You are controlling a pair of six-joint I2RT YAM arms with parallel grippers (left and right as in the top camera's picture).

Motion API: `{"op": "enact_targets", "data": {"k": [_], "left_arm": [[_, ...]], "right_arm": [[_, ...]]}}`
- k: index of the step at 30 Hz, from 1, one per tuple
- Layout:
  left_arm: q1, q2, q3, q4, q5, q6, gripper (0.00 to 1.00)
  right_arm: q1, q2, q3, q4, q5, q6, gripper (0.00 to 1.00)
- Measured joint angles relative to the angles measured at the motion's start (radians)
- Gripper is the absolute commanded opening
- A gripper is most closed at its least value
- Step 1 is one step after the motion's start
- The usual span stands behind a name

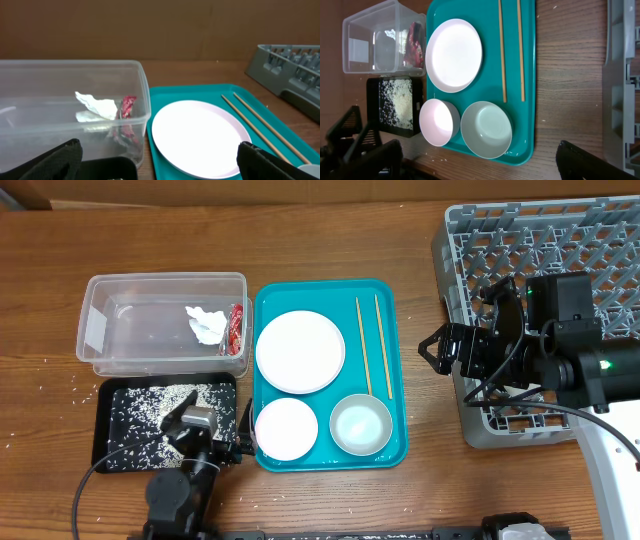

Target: Sort waste into correct bins and load items into the dishwasher

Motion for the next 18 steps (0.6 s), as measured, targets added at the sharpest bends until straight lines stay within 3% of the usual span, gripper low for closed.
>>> {"op": "enact_targets", "data": {"k": [4, 18], "left_arm": [[0.0, -0.002, -0.027, 0.075, 0.01, 0.0, 1.0], [0.0, -0.002, -0.031, 0.078, 0.017, 0.0, 1.0]], "right_arm": [[0.0, 0.0, 0.0, 0.0, 0.001, 0.0, 1.0], [0.0, 0.0, 0.0, 0.0, 0.0, 0.0, 1.0]]}}
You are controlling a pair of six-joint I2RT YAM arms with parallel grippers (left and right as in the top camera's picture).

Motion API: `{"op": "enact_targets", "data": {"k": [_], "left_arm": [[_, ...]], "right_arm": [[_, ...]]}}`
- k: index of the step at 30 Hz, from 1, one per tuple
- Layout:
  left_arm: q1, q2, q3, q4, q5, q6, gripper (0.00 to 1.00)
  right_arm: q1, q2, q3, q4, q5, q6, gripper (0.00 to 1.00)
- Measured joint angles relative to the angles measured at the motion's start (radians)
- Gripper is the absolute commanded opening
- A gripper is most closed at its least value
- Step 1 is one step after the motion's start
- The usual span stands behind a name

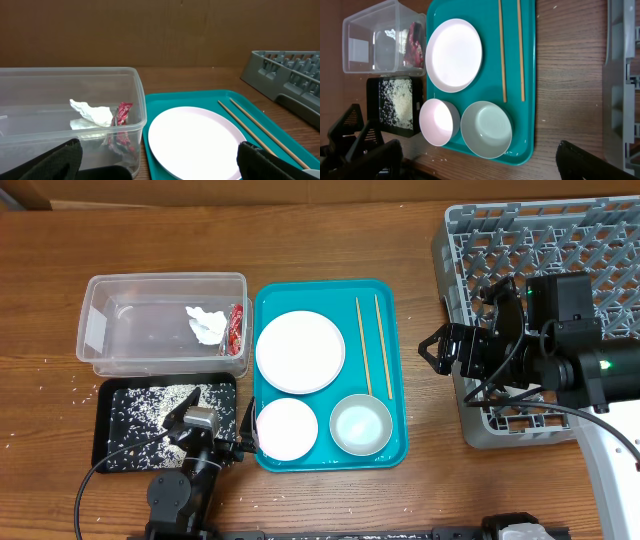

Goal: Sort waste into correct bins and load items into the dishwasher
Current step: 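Grasp the pale green bowl with the right gripper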

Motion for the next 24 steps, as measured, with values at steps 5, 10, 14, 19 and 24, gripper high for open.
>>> {"op": "enact_targets", "data": {"k": [5, 10, 14, 19, 24], "left_arm": [[0.0, 0.0, -0.001, 0.0, 0.0, 0.0, 1.0], [0.0, 0.0, -0.003, 0.0, 0.001, 0.0, 1.0], [0.0, 0.0, -0.003, 0.001, 0.003, 0.0, 1.0], [0.0, 0.0, -0.003, 0.001, 0.004, 0.0, 1.0], [0.0, 0.0, -0.004, 0.001, 0.004, 0.0, 1.0]], "right_arm": [[0.008, 0.001, 0.0, 0.116, -0.064, 0.046, 0.89], [0.21, 0.065, -0.017, 0.09, 0.019, 0.058, 0.85], [0.359, 0.166, -0.162, 0.129, 0.133, 0.136, 0.71], [0.381, 0.288, -0.332, 0.232, 0.19, 0.173, 0.56], [0.38, 0.33, -0.414, 0.324, 0.207, 0.146, 0.42]]}}
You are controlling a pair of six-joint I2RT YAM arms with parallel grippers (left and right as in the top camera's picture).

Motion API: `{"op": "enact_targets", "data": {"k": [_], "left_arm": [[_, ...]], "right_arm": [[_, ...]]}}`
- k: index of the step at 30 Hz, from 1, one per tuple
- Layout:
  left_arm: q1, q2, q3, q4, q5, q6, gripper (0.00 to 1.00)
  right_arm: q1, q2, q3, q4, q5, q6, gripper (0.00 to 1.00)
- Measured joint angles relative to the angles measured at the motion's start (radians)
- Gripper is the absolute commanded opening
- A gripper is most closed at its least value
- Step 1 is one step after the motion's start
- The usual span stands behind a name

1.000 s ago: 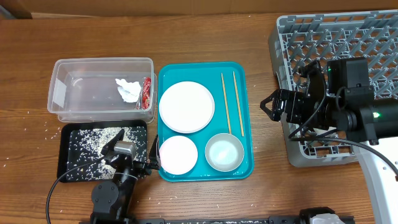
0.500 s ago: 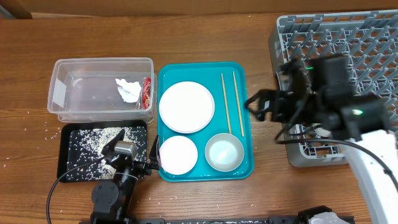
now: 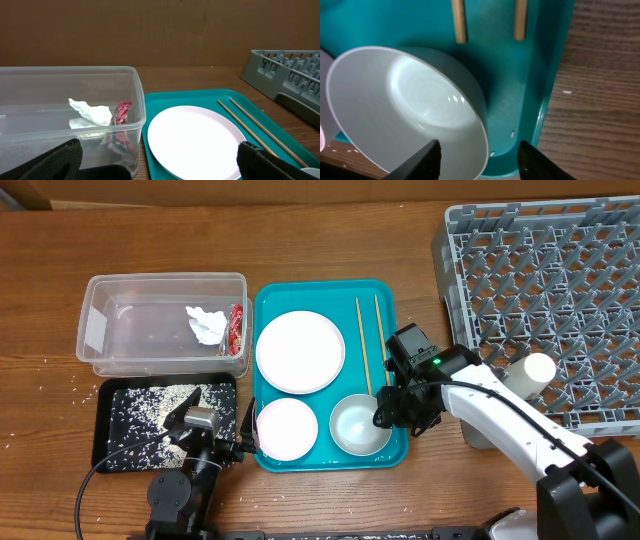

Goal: Sort waste into correct bins and load items into the dishwasher
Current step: 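Grasp the pale green bowl with the right gripper, then place the pale green bowl into the dish rack with the right gripper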

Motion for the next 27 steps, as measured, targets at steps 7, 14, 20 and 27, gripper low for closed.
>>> {"op": "enact_targets", "data": {"k": [7, 14, 20, 27], "left_arm": [[0.0, 0.0, 0.0, 0.0, 0.0, 0.0, 1.0], [0.0, 0.0, 0.0, 0.0, 0.0, 0.0, 1.0], [0.0, 0.0, -0.001, 0.0, 0.0, 0.0, 1.0], [0.0, 0.0, -0.001, 0.0, 0.0, 0.0, 1.0]], "right_arm": [[0.005, 0.0, -0.019, 0.047, 0.002, 0.002, 0.29], [0.006, 0.0, -0.059, 0.086, 0.01, 0.009, 0.04], [0.005, 0.0, -0.039, 0.029, 0.048, 0.012, 0.04], [0.007, -0.103, 0.228, -0.12, 0.32, 0.06, 0.04]]}}
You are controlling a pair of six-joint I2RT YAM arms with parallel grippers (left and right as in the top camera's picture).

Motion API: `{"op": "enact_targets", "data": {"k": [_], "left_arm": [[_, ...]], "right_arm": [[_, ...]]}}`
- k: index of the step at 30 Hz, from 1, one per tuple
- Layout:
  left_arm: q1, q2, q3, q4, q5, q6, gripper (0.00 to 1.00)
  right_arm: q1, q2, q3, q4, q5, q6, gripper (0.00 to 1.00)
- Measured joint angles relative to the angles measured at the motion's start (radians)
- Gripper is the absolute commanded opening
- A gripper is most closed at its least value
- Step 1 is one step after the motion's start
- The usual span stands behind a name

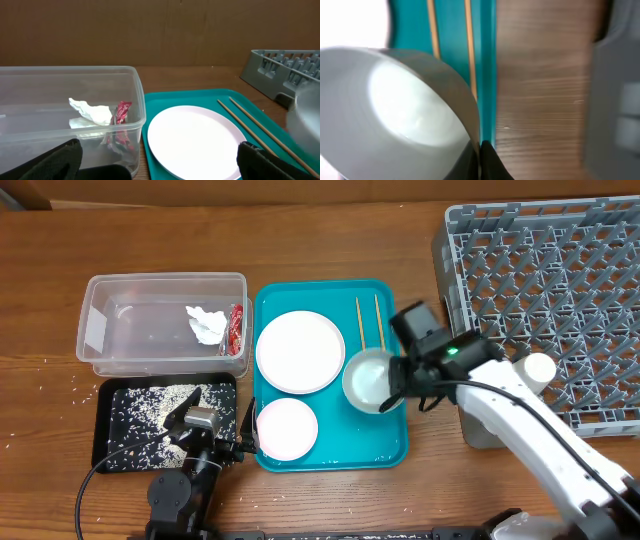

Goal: Sort waste into correct bins and load items into the dishwasher
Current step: 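Place the pale green bowl into the dish rack with the right gripper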

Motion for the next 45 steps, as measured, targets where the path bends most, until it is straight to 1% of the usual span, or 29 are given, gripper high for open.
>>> {"op": "enact_targets", "data": {"k": [2, 4, 7, 9, 11, 13, 16, 18, 23, 29, 33, 36, 45], "left_arm": [[0.0, 0.0, 0.0, 0.0, 0.0, 0.0, 1.0], [0.0, 0.0, 0.0, 0.0, 0.0, 0.0, 1.0], [0.0, 0.0, 0.0, 0.0, 0.0, 0.0, 1.0], [0.0, 0.0, 0.0, 0.0, 0.0, 0.0, 1.0], [0.0, 0.0, 0.0, 0.0, 0.0, 0.0, 1.0], [0.0, 0.0, 0.0, 0.0, 0.0, 0.0, 1.0], [0.0, 0.0, 0.0, 0.0, 0.0, 0.0, 1.0], [0.0, 0.0, 0.0, 0.0, 0.0, 0.0, 1.0], [0.0, 0.0, 0.0, 0.0, 0.0, 0.0, 1.0], [0.0, 0.0, 0.0, 0.0, 0.0, 0.0, 1.0], [0.0, 0.0, 0.0, 0.0, 0.0, 0.0, 1.0], [0.0, 0.0, 0.0, 0.0, 0.0, 0.0, 1.0], [0.0, 0.0, 0.0, 0.0, 0.0, 0.0, 1.0]], "right_arm": [[0.004, -0.047, 0.089, -0.037, 0.098, 0.002, 0.04], [0.008, -0.073, 0.13, -0.078, 0.237, 0.032, 0.04], [0.01, -0.08, 0.138, -0.175, 0.503, 0.107, 0.04], [0.004, -0.074, 0.138, -0.196, 0.653, 0.152, 0.04], [-0.003, -0.073, 0.138, -0.183, 0.787, 0.182, 0.04], [-0.017, -0.073, 0.138, -0.128, 0.933, 0.203, 0.04], [-0.038, -0.071, 0.136, -0.023, 1.07, 0.214, 0.04], [-0.067, -0.058, 0.136, 0.024, 1.128, 0.203, 0.04], [-0.15, 0.019, 0.136, -0.017, 1.167, 0.18, 0.04], [-0.232, 0.152, 0.136, -0.057, 1.148, 0.172, 0.04], [-0.238, 0.233, 0.136, -0.129, 1.093, 0.173, 0.04], [-0.238, 0.295, 0.136, -0.138, 1.084, 0.174, 0.04], [-0.239, 0.32, 0.136, -0.123, 1.172, 0.175, 0.04]]}}
